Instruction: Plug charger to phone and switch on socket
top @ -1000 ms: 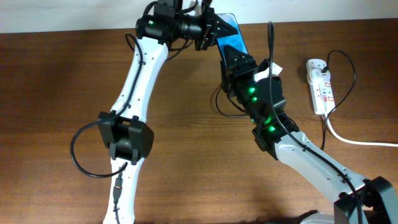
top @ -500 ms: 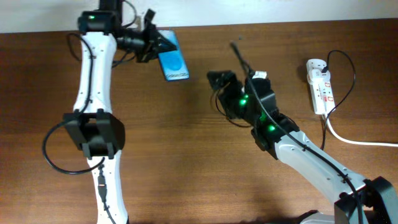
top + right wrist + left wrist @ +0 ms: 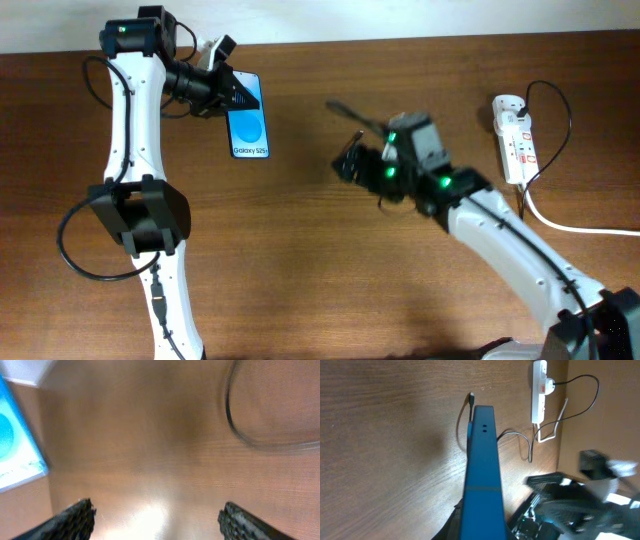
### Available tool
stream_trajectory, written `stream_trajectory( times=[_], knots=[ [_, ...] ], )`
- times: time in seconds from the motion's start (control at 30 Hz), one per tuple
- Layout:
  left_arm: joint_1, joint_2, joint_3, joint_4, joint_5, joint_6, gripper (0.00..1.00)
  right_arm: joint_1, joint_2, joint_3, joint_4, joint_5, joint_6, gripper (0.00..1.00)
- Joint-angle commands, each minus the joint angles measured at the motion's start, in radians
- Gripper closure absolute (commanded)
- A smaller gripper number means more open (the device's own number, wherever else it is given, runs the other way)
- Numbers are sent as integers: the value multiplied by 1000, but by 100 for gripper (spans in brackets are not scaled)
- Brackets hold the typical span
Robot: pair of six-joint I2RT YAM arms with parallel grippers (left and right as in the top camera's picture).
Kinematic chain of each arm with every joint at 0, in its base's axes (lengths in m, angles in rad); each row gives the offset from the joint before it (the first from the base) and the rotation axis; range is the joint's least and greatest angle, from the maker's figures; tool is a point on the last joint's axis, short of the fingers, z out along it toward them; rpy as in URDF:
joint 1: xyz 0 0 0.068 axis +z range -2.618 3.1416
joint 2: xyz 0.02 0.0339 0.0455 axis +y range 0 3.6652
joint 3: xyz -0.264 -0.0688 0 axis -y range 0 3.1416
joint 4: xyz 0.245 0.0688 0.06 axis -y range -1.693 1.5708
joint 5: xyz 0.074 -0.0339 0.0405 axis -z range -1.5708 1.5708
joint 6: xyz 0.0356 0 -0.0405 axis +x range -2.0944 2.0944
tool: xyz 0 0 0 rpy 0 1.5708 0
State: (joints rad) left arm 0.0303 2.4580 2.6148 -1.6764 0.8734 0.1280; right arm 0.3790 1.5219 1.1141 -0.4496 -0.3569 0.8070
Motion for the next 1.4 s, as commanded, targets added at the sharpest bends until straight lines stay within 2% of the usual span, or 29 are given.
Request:
stream_trajectory(
  times=[0.0, 0.13, 0.27, 0.33, 0.4, 0.53, 0.83, 1.07, 1.2, 1.37],
  knots=[
    [-2, -18, 16, 22, 20, 27, 100, -77, 109, 232, -131, 1, -120, 20],
    [-13, -18, 16, 29, 21, 23, 100, -100, 277, 389, -194, -6, -123, 20],
    [-13, -18, 16, 39, 21, 23, 100, -99, 350, 393, -183, 0, -118, 20],
    [-13, -18, 16, 64, 20, -20, 100, -100, 385, 393, -183, 2, -118, 21],
    [-13, -18, 16, 70, 20, -26, 100, -101, 428, 392, -185, 0, -118, 25],
    [-13, -18, 16, 63, 20, -26, 100, -101, 490, 391, -182, -6, -118, 26],
    [-13, -18, 16, 56, 20, -26, 100, -99, 581, 389, -114, 6, -65, 42],
    [-13, -18, 16, 41, 19, -26, 100, -96, 645, 388, 64, 10, -39, 55],
    [-13, -18, 16, 41, 19, -26, 100, -96, 647, 388, 73, 85, -27, 59],
    [-13, -18, 16, 40, 20, -26, 100, -96, 665, 388, 84, 75, -12, 61]
  ],
)
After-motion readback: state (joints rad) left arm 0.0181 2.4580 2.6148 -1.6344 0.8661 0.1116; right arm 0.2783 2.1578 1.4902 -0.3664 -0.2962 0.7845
